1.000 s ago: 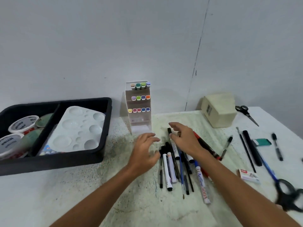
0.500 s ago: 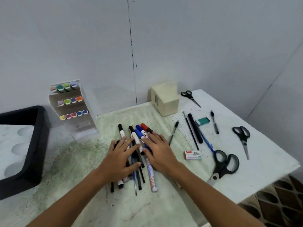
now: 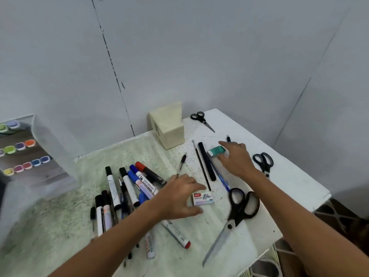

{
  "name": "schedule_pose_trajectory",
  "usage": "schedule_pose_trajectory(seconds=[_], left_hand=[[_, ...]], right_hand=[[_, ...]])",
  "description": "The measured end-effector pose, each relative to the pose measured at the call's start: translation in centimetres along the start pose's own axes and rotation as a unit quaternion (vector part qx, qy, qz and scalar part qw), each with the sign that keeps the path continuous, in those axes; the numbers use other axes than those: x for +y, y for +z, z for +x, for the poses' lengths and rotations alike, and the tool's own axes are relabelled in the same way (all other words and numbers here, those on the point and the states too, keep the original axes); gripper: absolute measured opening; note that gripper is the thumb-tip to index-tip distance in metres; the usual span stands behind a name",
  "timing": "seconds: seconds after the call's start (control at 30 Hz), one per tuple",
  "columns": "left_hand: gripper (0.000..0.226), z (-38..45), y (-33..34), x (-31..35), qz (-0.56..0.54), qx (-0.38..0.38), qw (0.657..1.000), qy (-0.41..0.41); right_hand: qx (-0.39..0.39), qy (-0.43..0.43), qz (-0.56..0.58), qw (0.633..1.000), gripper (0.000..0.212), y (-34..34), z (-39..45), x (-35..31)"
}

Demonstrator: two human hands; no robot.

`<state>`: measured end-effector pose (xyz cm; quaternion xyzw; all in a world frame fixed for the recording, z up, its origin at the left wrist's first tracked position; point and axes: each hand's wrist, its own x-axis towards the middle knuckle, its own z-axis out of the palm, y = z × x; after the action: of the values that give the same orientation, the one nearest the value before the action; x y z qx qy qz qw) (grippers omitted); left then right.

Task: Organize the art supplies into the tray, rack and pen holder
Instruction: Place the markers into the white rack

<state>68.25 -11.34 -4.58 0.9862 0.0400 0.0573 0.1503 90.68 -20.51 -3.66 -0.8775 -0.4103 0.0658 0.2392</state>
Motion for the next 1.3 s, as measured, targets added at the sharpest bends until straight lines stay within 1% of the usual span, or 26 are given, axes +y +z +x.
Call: schedule_pose_trajectory(seconds=[0.1,0.2,0.27,0.37,0.47,0.57,0.63,0.73,0.87,0.97,1.07,1.13,1.2,1.3], left_hand=[[0.055,1.3,0.5,0.5,0.003,-0.016,1.0,0.016],[0.047,1.5,0.8,0.4,-0.031,0.006,0.999,0.015],[0.051,1.4,0.9,0.2,-0.055,0.022,0.998,0.003],[0.055,1.3,0.9,0.1,-0.072,0.024,0.997,-0.01],[0.065,1.4,0.5,0.0,-0.068,0.003,0.997,-0.023],[0.075,1.6,-0.1,-0.2,-0.04,-0.031,0.999,-0.004],[0.071,1.7,-0.4,-0.5,-0.024,-0.038,0.999,0.007],[0.064,1.9,-0.6,-0.9,-0.031,-0.04,0.999,0.015],[0.06,2.2,-0.6,-0.7,-0.034,-0.04,0.999,0.011],[0.059,1.7,-1.0,-0.8,-0.053,-0.013,0.998,-0.011],[0.058,0.2,-2.0,-1.2,-0.061,0.04,0.997,-0.029],[0.058,-1.4,-3.1,-1.7,-0.059,0.07,0.994,-0.053],[0.057,-3.2,-4.3,-2.5,-0.065,0.083,0.991,-0.085],[0.058,-7.3,-6.0,-4.1,-0.073,0.111,0.98,-0.151]], right_hand=[[-0.03,-0.031,-0.081,0.996,0.051,0.4,0.4,0.2],[-0.026,-0.047,-0.119,0.991,0.046,1.2,0.6,0.0],[-0.012,-0.042,-0.109,0.993,0.043,1.6,0.9,0.1],[0.005,-0.048,-0.081,0.996,0.04,1.7,1.2,0.4],[-0.013,-0.073,-0.058,0.996,0.037,1.4,1.5,0.9],[-0.02,-0.095,-0.03,0.995,0.036,1.0,1.6,1.6],[-0.031,-0.108,-0.037,0.993,0.033,0.8,1.6,2.0],[-0.047,-0.129,-0.067,0.988,0.031,0.5,1.3,2.3],[-0.039,-0.138,-0.067,0.987,0.024,0.4,1.0,2.4],[-0.018,-0.145,-0.036,0.989,0.02,0.5,0.9,1.6],[-0.003,-0.168,0.018,0.986,0.026,0.6,0.7,-1.0],[-0.02,-0.203,0.025,0.979,0.029,1.3,0.6,-3.5],[-0.035,-0.236,0.032,0.971,0.03,2.3,0.5,-6.0],[-0.061,-0.274,0.066,0.957,0.034,4.4,-0.1,-10.8]])
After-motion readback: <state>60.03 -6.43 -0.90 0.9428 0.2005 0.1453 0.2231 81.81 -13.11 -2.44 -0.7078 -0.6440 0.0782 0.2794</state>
